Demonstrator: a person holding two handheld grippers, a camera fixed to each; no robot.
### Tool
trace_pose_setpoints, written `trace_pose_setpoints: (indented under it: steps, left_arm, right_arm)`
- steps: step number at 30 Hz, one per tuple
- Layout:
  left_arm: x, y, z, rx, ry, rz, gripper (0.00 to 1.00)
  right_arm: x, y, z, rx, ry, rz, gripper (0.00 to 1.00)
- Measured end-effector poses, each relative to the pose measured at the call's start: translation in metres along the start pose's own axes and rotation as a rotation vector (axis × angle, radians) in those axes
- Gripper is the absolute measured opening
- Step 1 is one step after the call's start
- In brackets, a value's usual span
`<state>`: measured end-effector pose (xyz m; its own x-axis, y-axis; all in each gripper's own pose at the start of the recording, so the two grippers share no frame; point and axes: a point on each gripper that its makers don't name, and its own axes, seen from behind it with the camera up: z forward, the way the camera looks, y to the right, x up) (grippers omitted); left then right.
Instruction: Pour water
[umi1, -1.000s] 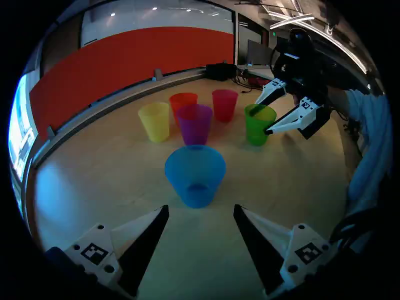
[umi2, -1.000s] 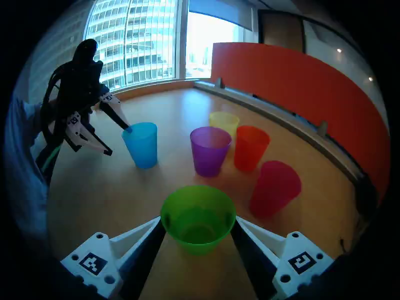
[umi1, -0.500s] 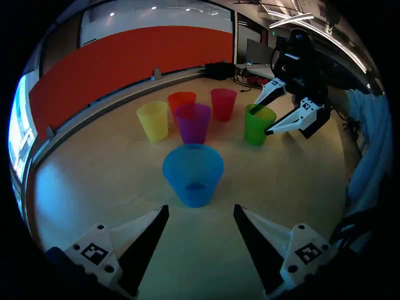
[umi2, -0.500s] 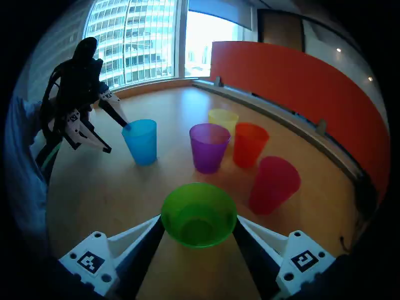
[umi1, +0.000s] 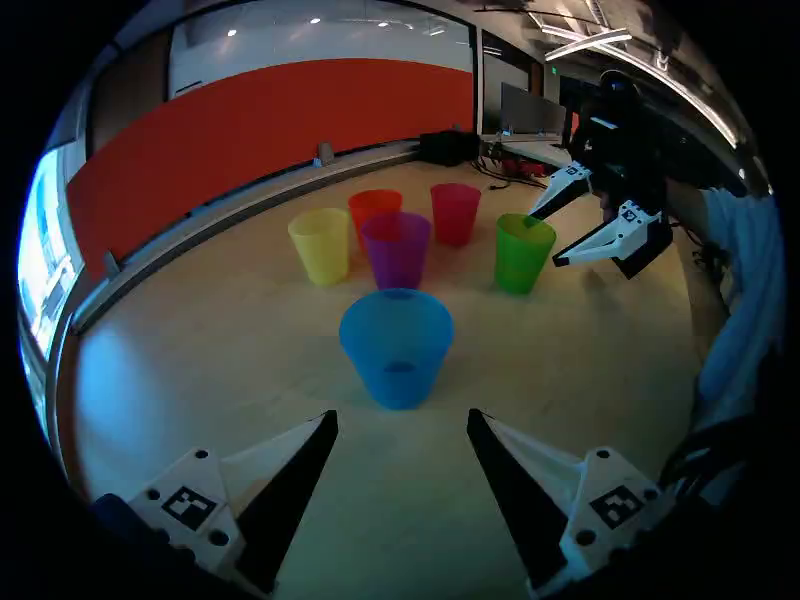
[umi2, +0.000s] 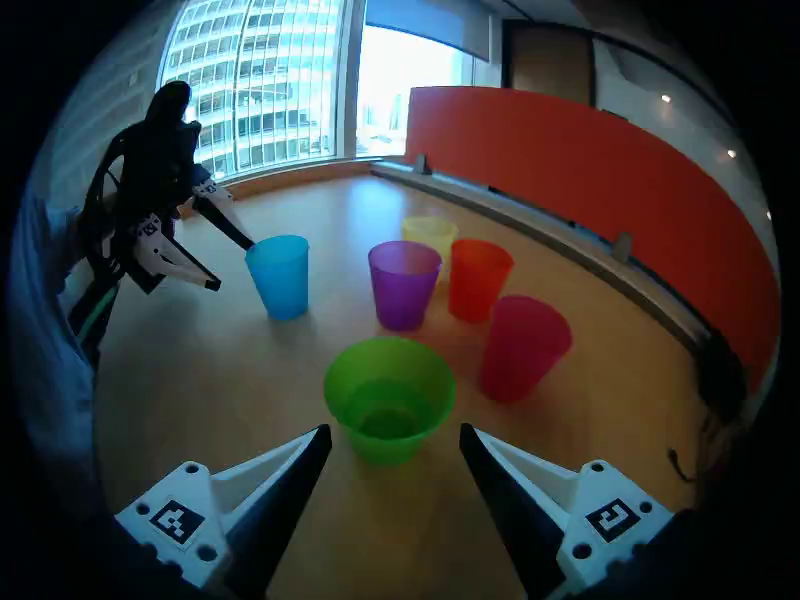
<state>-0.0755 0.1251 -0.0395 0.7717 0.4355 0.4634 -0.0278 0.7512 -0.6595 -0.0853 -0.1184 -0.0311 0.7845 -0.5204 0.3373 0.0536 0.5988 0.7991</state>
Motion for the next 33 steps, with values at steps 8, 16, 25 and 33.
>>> trace_pose_setpoints:
  steps: [8,16,25,33]
  left_arm:
    - [0.002,-0.006,-0.014,0.042,0.037,-0.019,0.96]
    - [0.011,-0.019,-0.032,0.128,0.111,-0.041,0.96]
    - [0.035,-0.039,-0.059,0.287,0.259,0.000,0.96]
    - [0.055,-0.049,-0.082,0.376,0.380,-0.035,0.96]
  right_arm:
    - [-0.006,0.005,-0.030,-0.064,0.021,0.009,1.00]
    - [0.002,0.014,-0.059,-0.149,0.085,0.034,1.00]
    - [0.025,0.025,-0.088,-0.263,0.197,0.085,1.00]
    - [0.050,0.043,-0.111,-0.396,0.312,0.121,1.00]
